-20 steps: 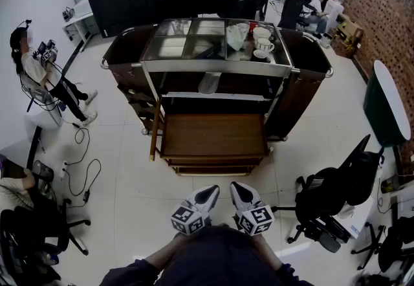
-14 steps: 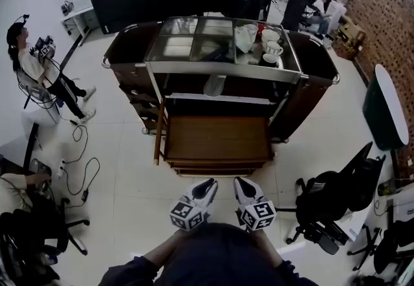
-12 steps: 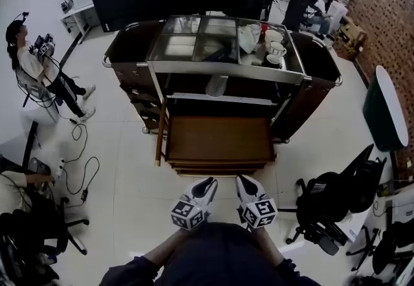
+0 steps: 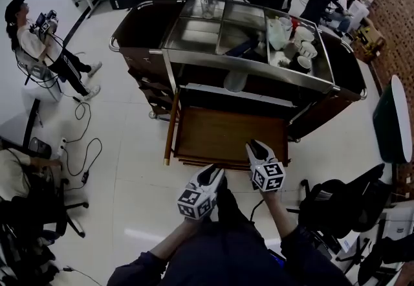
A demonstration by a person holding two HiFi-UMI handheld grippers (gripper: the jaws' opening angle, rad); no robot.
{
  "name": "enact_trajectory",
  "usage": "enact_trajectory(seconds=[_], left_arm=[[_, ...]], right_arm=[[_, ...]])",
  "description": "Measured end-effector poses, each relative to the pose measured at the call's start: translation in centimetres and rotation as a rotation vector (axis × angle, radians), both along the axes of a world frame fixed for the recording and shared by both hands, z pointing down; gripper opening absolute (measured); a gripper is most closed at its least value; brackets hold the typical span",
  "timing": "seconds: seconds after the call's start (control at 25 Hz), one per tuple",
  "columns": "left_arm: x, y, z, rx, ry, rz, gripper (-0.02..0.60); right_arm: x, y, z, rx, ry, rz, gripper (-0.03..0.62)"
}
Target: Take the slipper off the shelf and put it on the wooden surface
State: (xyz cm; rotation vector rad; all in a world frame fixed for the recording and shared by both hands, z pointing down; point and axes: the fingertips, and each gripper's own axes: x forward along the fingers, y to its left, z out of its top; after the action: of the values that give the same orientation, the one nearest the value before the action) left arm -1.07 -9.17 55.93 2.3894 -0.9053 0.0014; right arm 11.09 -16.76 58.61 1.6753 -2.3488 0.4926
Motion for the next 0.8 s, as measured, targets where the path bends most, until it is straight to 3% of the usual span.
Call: enact_trajectory(seconds=[0.12, 0.2, 0.4, 0.6, 0.8], left_arm=[[0.4, -2.6, 0.8, -0.037, 0.031, -0.05, 0.125], [0.6, -4.2, 1.7, -0.058, 0.035, -0.082, 0.178], [1.9, -8.7, 3.4, -0.084, -0.042, -0.104, 0.178], [3.0, -14.5, 3.5, -0.104, -0.048, -0.151, 0.178], [2.3, -17.9, 4.0, -0.121, -0.073, -0.198, 0.176]], right_arm=[[1.1, -6.8, 1.3, 0.005, 0.033, -0.026, 0.077], [1.3, -11.0, 2.6, 0.003, 0.051, -0.047, 0.077], [2.1, -21.1, 7.2, -0.037, 0.09, -0.064, 0.077], [4.2, -30.5, 12.1, -0.109, 0.119, -0.016, 0.103], [5.4, -36.3, 13.8, -0.134, 0.118, 0.059, 0.123]])
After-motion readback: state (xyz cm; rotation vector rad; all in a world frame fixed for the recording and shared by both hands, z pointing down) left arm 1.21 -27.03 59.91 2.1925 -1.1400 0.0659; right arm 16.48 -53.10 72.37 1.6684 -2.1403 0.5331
